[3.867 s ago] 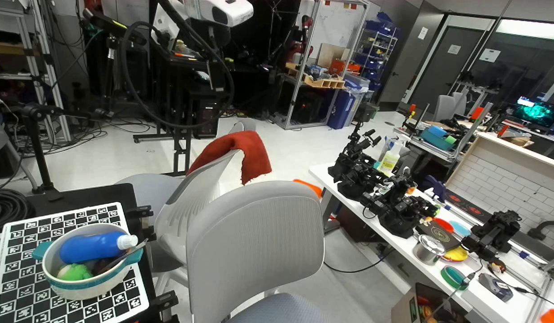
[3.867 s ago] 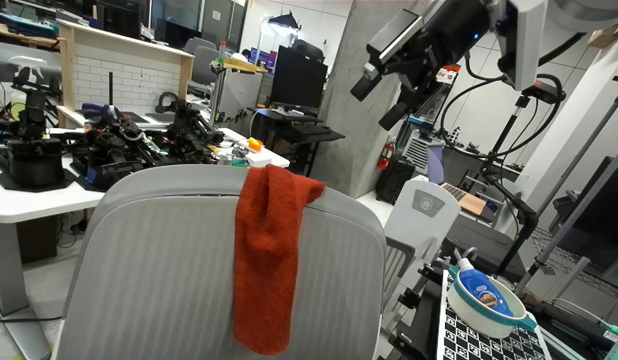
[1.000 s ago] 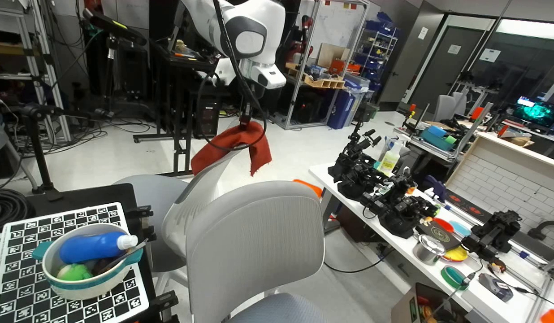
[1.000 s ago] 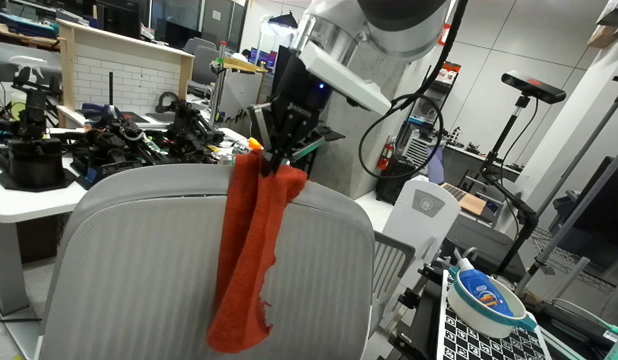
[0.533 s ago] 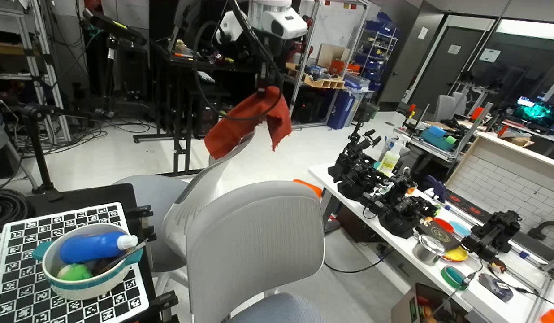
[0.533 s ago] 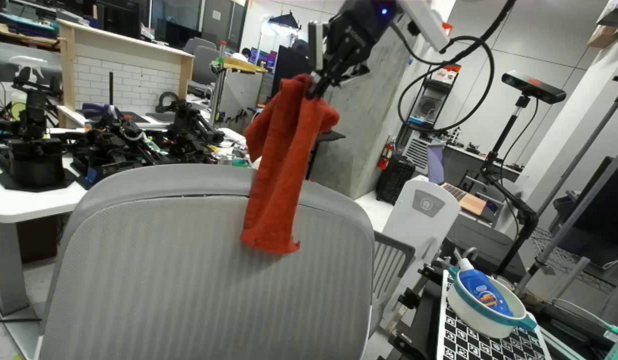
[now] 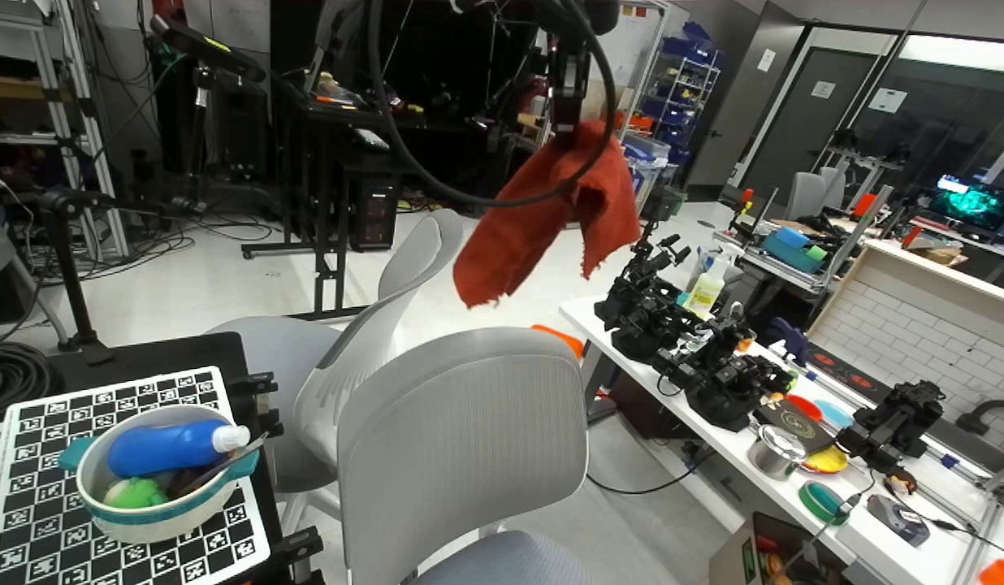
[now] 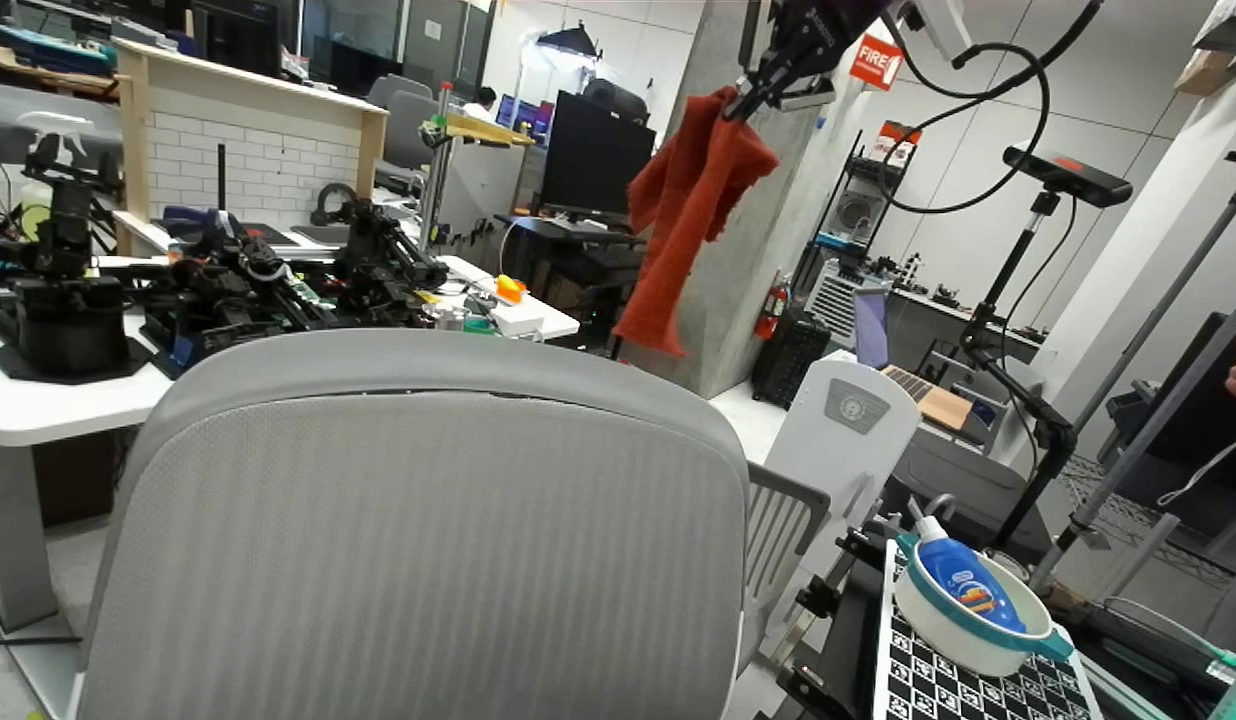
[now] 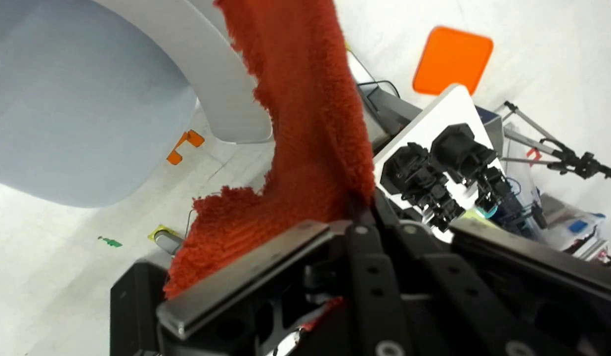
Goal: Move the orange towel to the backrest of the chair on the left then return it to the chair on the right.
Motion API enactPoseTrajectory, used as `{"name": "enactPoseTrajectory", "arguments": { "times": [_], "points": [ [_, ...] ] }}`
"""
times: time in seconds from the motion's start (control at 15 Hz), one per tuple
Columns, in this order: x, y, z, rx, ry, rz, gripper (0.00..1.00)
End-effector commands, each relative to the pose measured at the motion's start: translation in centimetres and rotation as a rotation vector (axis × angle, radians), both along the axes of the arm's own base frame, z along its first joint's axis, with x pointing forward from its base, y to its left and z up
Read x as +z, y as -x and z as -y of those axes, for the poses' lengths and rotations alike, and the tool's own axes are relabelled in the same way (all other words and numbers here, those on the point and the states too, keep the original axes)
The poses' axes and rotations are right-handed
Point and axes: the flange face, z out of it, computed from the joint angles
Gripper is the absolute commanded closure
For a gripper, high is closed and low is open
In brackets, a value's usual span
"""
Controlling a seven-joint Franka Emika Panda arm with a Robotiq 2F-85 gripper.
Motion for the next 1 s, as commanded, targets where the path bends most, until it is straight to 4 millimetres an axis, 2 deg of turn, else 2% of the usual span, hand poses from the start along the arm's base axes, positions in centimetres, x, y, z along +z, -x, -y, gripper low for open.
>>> {"name": "enactPoseTrajectory", "arguments": {
  "times": [0.0,0.13,0.4,0.67,0.93],
  "points": [
    [1.3,-0.8,3.2,-0.029,-0.029,0.015,0.99],
    [1.0,-1.2,3.6,-0.041,-0.030,0.018,0.99],
    [-0.9,-2.8,1.8,-0.029,-0.022,-0.001,0.99],
    [-2.8,-5.2,-1.3,-0.004,-0.024,-0.031,0.99],
    [-2.2,-8.3,-4.9,0.004,-0.037,-0.022,0.99]
  ]
}}
